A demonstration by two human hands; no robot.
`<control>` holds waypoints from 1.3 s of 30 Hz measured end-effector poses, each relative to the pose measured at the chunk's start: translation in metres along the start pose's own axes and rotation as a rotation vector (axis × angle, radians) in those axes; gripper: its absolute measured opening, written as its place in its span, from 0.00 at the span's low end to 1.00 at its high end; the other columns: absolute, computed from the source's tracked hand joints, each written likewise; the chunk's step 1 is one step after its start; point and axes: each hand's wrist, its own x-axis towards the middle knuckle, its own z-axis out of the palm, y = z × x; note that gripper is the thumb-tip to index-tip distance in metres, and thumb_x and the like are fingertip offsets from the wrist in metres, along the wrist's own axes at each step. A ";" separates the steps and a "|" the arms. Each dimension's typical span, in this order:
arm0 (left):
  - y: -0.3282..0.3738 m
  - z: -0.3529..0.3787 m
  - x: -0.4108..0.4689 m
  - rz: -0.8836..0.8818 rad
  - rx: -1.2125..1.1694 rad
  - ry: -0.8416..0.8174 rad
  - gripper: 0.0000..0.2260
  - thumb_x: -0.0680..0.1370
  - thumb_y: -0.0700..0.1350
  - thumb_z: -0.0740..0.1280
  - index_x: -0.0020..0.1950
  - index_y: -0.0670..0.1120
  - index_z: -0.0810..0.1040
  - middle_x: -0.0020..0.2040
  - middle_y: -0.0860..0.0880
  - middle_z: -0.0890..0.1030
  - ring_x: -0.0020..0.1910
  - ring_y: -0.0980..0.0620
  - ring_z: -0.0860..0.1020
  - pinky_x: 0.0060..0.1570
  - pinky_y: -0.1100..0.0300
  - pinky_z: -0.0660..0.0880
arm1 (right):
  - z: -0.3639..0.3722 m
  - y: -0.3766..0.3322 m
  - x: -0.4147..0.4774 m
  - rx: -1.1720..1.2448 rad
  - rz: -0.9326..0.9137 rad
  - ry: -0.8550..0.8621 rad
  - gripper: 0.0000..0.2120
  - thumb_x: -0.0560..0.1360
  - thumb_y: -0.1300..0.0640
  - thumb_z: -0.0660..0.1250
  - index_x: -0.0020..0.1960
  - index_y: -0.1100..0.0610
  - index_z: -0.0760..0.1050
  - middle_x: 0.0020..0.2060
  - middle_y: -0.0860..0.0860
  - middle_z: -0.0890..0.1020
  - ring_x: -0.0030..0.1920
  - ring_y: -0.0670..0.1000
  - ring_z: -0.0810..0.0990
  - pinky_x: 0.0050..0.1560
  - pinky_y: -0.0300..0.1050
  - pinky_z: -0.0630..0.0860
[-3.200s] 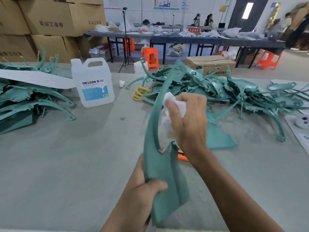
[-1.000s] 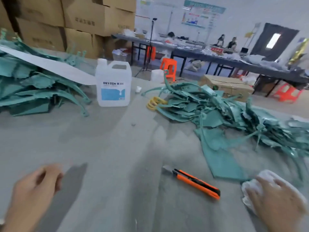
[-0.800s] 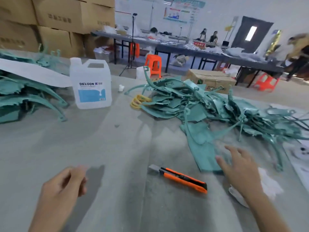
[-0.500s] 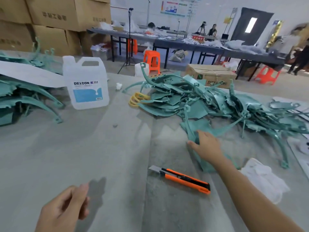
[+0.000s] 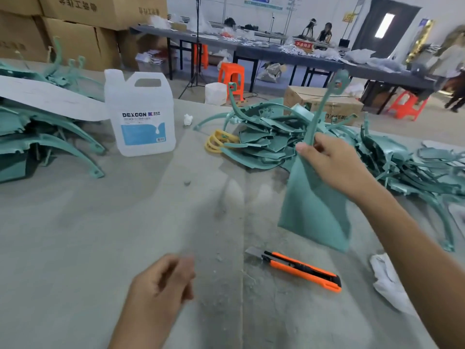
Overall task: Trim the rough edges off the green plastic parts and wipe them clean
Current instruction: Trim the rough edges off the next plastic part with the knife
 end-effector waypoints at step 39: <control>-0.025 0.031 -0.001 0.215 0.400 -0.082 0.20 0.79 0.46 0.69 0.72 0.55 0.76 0.58 0.60 0.83 0.53 0.62 0.80 0.48 0.77 0.70 | 0.026 -0.053 -0.196 0.160 0.045 -0.251 0.15 0.74 0.30 0.55 0.57 0.34 0.63 0.37 0.44 0.81 0.31 0.48 0.80 0.35 0.47 0.77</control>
